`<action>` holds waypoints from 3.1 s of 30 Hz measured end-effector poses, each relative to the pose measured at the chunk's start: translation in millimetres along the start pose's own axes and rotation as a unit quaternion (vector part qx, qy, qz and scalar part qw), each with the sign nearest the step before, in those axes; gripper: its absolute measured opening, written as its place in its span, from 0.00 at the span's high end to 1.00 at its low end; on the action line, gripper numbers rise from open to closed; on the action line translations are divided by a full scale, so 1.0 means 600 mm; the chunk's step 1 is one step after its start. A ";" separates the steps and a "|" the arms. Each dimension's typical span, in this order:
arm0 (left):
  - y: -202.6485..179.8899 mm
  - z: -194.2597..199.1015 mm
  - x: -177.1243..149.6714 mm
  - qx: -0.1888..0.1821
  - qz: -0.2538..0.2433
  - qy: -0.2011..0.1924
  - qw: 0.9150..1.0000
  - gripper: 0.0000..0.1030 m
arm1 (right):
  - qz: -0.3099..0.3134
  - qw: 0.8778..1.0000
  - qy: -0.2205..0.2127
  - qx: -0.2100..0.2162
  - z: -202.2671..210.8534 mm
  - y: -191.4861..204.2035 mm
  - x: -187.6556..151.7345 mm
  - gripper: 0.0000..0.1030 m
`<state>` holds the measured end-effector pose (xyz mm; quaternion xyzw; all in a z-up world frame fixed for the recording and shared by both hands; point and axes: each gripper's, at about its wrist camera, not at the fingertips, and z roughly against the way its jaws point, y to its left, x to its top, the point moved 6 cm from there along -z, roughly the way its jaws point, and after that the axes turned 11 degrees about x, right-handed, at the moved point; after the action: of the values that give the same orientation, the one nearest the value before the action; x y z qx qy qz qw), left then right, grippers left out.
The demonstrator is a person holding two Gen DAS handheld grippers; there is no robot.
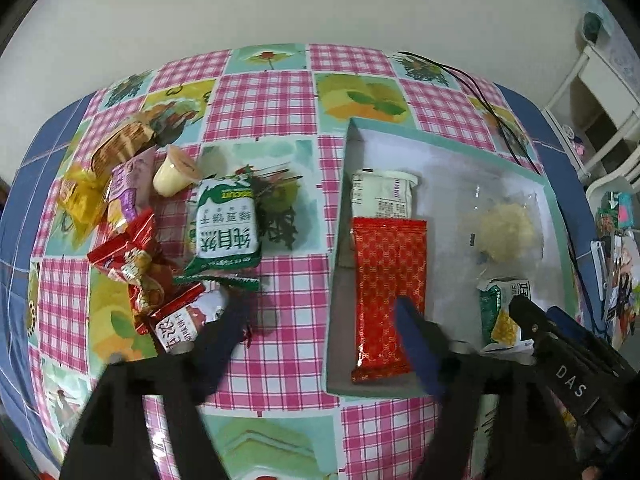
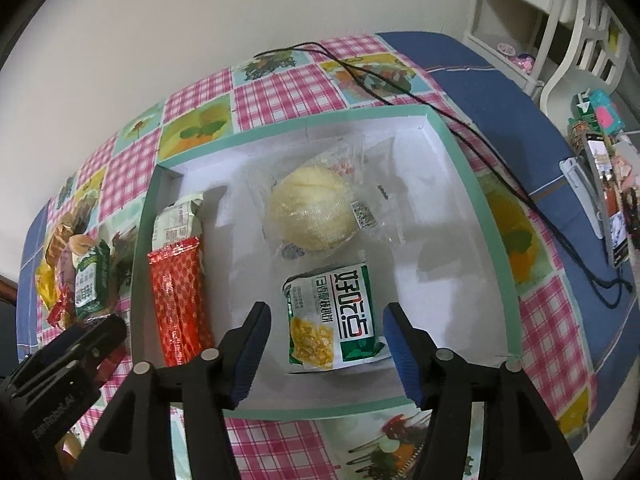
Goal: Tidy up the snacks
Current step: 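Lower both snacks into the tray and open both tools to release, then withdraw both open tools from the tray back toward the snack pile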
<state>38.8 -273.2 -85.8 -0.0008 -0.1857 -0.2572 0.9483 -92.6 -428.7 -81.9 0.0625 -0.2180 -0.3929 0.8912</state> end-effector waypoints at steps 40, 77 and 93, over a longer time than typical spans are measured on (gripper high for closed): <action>0.099 0.040 0.013 0.012 0.065 -0.058 0.996 0.01 | 0.022 0.997 -0.008 0.068 0.013 0.067 -0.008 0.00; 0.393 -0.042 -0.041 0.064 0.210 0.030 0.975 0.01 | 0.136 0.980 0.058 0.134 -0.070 0.344 -0.087 0.00; 0.392 -0.098 -0.057 0.050 0.218 0.077 0.972 0.01 | 0.198 0.969 0.106 0.109 -0.137 0.398 -0.134 0.00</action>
<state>147.1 -58.3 -130.7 0.0258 -0.1204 -0.0343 0.9918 56.3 -211.7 -115.4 0.1559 -0.1720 -0.1742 0.9570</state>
